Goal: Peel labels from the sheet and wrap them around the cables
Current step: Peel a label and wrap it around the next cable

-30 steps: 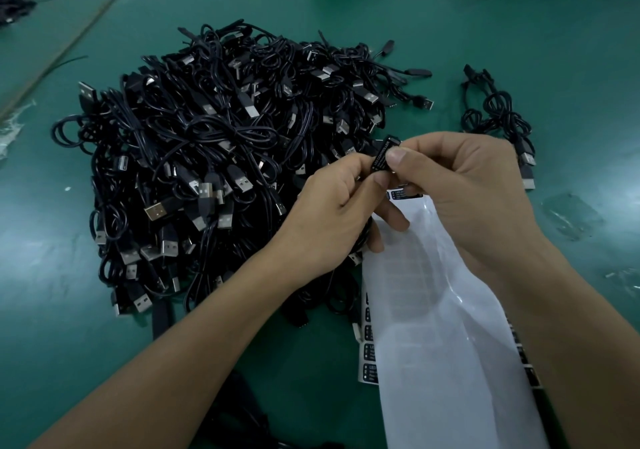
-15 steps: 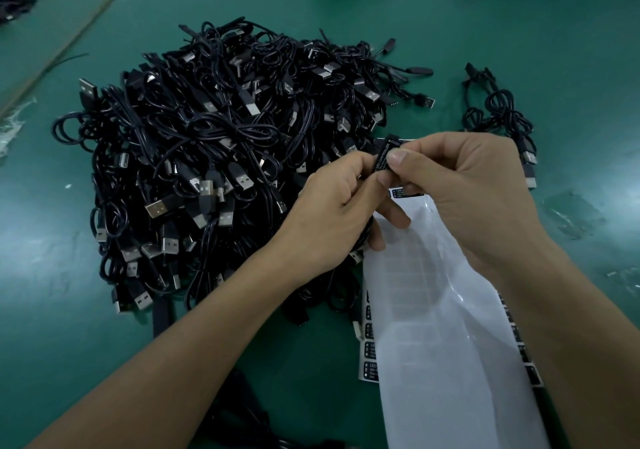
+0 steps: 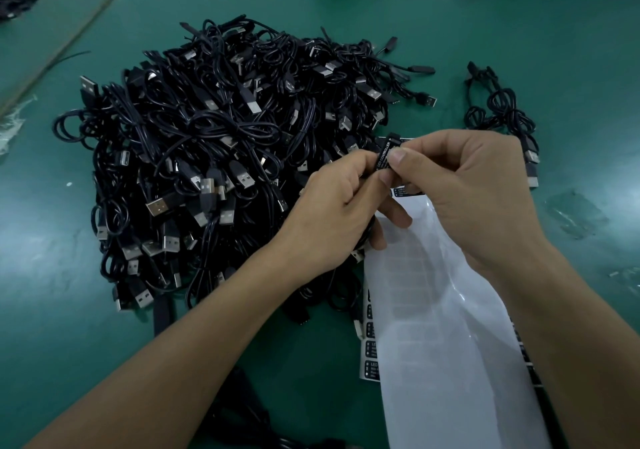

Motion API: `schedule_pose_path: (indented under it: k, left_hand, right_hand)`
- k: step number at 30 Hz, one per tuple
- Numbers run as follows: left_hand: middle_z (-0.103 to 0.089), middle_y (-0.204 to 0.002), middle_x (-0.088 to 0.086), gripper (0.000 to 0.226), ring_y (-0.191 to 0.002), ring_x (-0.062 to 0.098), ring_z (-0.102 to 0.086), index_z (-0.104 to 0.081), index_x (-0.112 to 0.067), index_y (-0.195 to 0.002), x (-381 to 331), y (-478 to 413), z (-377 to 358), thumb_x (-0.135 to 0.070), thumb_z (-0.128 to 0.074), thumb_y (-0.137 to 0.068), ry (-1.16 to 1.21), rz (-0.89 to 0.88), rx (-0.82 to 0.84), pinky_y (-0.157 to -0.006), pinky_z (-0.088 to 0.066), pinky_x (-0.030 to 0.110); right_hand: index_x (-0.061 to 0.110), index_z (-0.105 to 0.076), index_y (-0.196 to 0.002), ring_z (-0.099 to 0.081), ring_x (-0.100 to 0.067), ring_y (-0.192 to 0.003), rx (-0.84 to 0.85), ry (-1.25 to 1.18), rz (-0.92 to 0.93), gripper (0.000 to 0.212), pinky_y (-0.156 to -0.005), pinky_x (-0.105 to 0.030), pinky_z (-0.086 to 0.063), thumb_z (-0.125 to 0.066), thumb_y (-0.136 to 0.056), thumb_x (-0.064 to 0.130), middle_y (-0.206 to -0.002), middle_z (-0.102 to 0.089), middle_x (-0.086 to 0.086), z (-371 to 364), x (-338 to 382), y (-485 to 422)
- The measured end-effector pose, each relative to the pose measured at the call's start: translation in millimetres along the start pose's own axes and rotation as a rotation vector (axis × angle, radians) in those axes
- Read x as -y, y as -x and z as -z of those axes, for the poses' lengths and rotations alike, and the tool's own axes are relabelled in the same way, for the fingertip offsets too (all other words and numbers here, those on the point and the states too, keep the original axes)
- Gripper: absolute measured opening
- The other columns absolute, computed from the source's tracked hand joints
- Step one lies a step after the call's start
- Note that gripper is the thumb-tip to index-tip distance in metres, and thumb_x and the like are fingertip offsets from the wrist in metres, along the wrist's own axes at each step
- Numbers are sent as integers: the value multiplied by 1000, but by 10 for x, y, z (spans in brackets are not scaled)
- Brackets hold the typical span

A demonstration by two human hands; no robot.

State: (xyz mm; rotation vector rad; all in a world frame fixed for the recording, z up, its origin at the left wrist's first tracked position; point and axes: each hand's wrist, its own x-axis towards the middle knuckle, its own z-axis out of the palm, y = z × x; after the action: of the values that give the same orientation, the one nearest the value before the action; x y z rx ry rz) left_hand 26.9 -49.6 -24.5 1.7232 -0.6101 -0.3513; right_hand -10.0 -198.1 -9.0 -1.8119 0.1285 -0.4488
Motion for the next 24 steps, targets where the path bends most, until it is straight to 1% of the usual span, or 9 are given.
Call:
schedule_pose_path:
  k: [3, 9, 13, 16, 20, 24]
  left_hand:
    - [-76, -78, 0, 20, -45, 19, -64, -60, -18, -104, 4, 2, 4, -30, -44, -106, -8, -4, -1, -45, -43, 26]
    - [-76, -78, 0, 20, -45, 19, -63, -61, -17, -105, 6, 0, 6, -29, -44, -106, 3, 1, 0, -45, -44, 27]
    - [-76, -78, 0, 19, -45, 19, -63, -61, -21, -102, 4, -4, 1, -29, -44, -106, 2, -1, -2, -45, -43, 26]
    - [-76, -78, 0, 20, -45, 19, -63, -61, -17, -105, 7, -3, -1, -28, -44, -106, 0, -6, -1, -45, -43, 27]
    - [-76, -78, 0, 23, -45, 19, -64, -61, -13, -106, 6, -4, 0, -28, -43, -105, -12, -2, -3, -44, -42, 24]
    - [-76, -78, 0, 22, -45, 18, -63, -61, -15, -103, 6, -5, 1, -27, -43, -106, -12, 1, -8, -43, -40, 23]
  right_hand:
    - [21, -76, -80, -73, -12, -70, -8, 23, -5, 9, -68, -29, -58, -75, -88, 16, -74, -76, 4, 0, -8, 1]
    - [22, -75, -80, -72, -10, -70, -4, 40, 5, 9, -69, -26, -59, -76, -88, 17, -73, -76, 6, 2, 6, -4]
    - [23, -75, -81, -72, -9, -69, -6, 42, 13, 9, -67, -23, -57, -76, -88, 17, -73, -75, 6, 8, 11, -7]
    - [25, -75, -80, -72, -10, -70, -10, 52, 19, 10, -69, -26, -59, -77, -88, 18, -72, -75, 7, 7, 8, -6]
    - [26, -75, -79, -73, -10, -71, -17, 65, 22, 11, -71, -31, -61, -77, -88, 19, -72, -75, 9, 0, 3, -4]
    - [27, -74, -78, -72, -10, -71, -25, 82, 38, 13, -72, -33, -61, -76, -88, 19, -72, -75, 10, -3, 1, -4]
